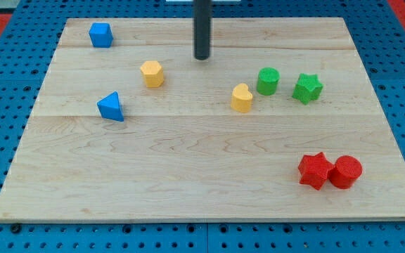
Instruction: Move the blue triangle to the top center of the board
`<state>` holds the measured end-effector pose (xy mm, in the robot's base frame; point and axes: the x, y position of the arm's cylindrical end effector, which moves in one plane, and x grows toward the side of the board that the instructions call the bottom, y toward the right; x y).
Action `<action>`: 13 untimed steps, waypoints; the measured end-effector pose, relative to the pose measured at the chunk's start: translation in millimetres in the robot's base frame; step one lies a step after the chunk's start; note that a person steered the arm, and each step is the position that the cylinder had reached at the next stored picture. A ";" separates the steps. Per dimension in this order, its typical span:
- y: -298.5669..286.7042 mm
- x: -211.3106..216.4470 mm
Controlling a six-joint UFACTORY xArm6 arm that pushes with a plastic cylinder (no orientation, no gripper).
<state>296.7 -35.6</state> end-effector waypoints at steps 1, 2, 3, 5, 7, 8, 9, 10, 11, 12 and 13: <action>-85.8 -10.5; -96.1 31.4; -17.3 87.9; -43.5 158.7; -120.4 143.7; -115.2 99.9; -123.3 55.9; -139.1 35.8; -99.9 28.8; -56.5 25.7; -16.2 8.1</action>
<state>304.9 -51.8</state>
